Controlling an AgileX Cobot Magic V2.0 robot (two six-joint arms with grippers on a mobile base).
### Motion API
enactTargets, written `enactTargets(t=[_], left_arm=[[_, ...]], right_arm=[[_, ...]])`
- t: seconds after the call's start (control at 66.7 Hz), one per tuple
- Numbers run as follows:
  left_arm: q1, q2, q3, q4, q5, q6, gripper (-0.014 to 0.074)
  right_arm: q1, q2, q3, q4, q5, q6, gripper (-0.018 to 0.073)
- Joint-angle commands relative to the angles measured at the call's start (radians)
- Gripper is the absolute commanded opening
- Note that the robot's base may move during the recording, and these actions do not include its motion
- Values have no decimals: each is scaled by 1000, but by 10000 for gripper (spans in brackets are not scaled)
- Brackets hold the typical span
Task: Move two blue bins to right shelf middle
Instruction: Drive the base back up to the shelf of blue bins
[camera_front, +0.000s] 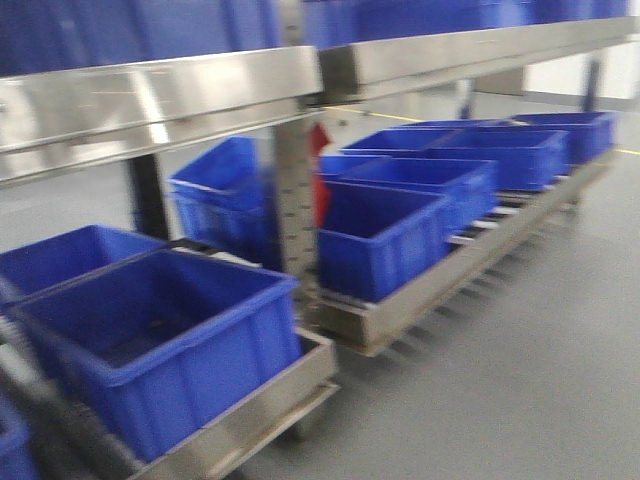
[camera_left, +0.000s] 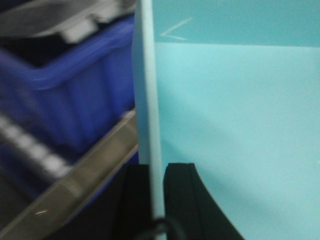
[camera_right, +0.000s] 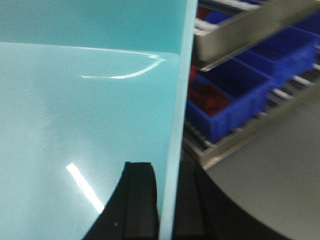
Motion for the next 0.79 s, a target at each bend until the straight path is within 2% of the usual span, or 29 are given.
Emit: enactTargets(t=[0.0,0.779], left_arm=[[-4,-20,-15,-16,-58,6,-111],[-4,-20,-15,-16,-58,6,-111]], right_arm=[[-1,-10,-8,-1,-42,-19,-162],[-1,-10,-8,-1,-42,-19,-162]])
